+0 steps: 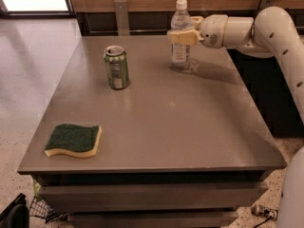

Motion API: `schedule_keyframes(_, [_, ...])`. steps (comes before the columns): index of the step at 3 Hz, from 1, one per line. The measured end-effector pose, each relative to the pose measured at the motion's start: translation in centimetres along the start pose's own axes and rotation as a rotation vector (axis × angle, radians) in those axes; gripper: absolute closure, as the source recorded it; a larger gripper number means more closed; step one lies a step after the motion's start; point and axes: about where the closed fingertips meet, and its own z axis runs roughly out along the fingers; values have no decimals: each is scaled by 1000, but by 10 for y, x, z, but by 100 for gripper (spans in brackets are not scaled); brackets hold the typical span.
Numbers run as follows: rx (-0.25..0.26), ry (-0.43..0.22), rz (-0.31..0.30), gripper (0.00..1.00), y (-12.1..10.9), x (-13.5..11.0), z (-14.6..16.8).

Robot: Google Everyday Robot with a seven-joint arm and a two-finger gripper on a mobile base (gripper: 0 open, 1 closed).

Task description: Pick blue plastic bottle

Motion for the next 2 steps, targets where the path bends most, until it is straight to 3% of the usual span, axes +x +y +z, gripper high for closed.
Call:
schedule_keyframes(1, [-7,14,-9,100,3,-11,7])
schedule_keyframes(2, [20,48,-94,100,8,-59,5])
